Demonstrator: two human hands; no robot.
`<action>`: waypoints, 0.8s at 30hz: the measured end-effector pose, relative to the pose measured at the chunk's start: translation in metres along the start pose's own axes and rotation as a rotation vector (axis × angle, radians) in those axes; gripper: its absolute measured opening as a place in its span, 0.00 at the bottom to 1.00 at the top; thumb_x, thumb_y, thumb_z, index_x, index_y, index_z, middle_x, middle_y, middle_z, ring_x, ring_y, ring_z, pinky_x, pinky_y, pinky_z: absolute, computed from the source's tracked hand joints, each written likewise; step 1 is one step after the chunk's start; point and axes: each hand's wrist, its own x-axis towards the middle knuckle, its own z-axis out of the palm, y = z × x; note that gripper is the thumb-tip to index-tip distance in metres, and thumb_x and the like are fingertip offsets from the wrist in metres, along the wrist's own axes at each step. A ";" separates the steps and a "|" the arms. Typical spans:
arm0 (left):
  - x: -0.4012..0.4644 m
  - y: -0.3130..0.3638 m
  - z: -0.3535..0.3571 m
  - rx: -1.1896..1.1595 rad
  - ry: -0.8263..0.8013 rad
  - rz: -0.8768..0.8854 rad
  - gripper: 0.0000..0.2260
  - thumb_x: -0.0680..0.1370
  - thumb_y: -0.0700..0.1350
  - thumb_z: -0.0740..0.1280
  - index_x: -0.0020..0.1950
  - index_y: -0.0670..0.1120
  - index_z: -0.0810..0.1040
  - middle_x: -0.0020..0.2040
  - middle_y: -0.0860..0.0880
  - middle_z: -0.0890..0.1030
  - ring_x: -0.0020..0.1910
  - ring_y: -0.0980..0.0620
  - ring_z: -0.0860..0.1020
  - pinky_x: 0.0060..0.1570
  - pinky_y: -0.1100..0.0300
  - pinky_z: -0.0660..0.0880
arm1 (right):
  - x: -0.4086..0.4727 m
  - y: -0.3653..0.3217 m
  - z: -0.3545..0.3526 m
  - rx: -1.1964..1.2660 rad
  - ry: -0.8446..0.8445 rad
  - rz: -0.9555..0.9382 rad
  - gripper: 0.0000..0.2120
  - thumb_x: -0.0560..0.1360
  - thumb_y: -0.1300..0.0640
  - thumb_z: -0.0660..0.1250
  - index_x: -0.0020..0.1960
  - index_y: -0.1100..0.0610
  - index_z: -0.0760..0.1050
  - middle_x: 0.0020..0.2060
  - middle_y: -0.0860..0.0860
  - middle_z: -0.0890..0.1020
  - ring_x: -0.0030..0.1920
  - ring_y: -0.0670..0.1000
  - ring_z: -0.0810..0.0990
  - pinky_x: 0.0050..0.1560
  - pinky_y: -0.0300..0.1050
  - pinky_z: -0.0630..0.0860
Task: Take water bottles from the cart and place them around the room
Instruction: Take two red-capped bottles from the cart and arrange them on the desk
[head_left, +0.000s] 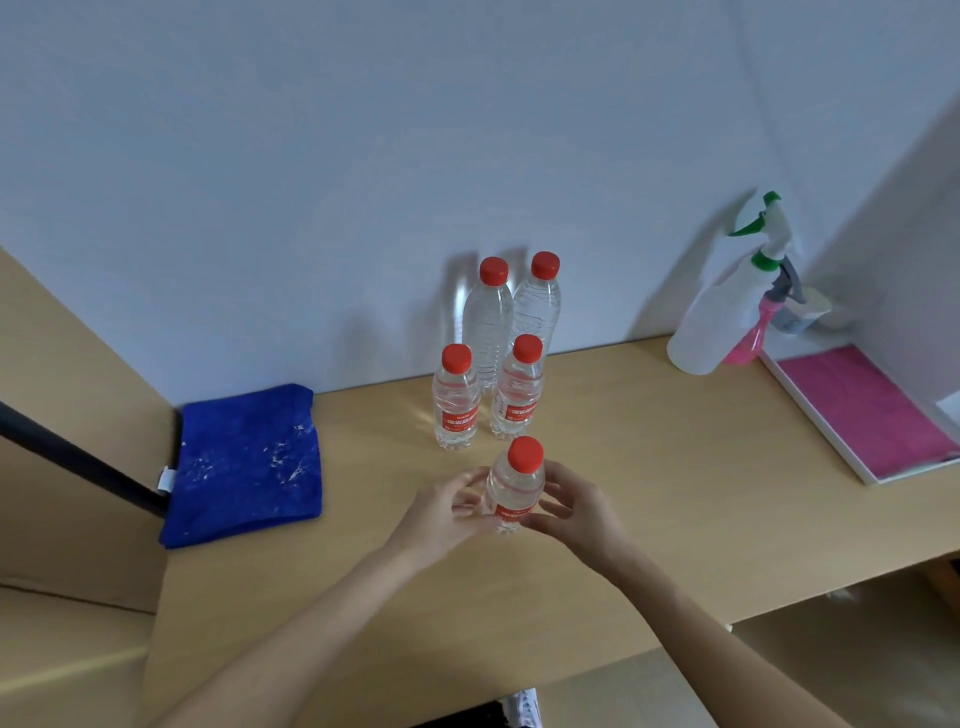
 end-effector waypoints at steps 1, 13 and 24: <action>-0.003 -0.001 -0.004 -0.018 0.001 -0.007 0.24 0.69 0.40 0.76 0.59 0.57 0.72 0.53 0.52 0.81 0.50 0.56 0.81 0.54 0.66 0.75 | 0.002 0.002 -0.003 0.009 -0.027 0.000 0.25 0.68 0.66 0.74 0.57 0.43 0.74 0.54 0.37 0.80 0.59 0.39 0.77 0.60 0.40 0.73; 0.039 0.001 -0.048 0.058 0.279 -0.164 0.33 0.70 0.41 0.75 0.72 0.47 0.64 0.63 0.52 0.72 0.59 0.52 0.74 0.58 0.62 0.69 | 0.073 -0.004 -0.019 0.023 0.187 -0.023 0.31 0.66 0.65 0.76 0.66 0.55 0.69 0.55 0.49 0.78 0.58 0.47 0.75 0.61 0.42 0.71; 0.080 0.012 -0.022 0.199 0.442 -0.161 0.28 0.63 0.50 0.79 0.59 0.45 0.76 0.52 0.48 0.82 0.43 0.53 0.80 0.44 0.62 0.74 | 0.115 0.011 -0.004 -0.006 0.211 -0.053 0.30 0.64 0.62 0.77 0.62 0.51 0.71 0.52 0.43 0.80 0.56 0.43 0.77 0.60 0.39 0.70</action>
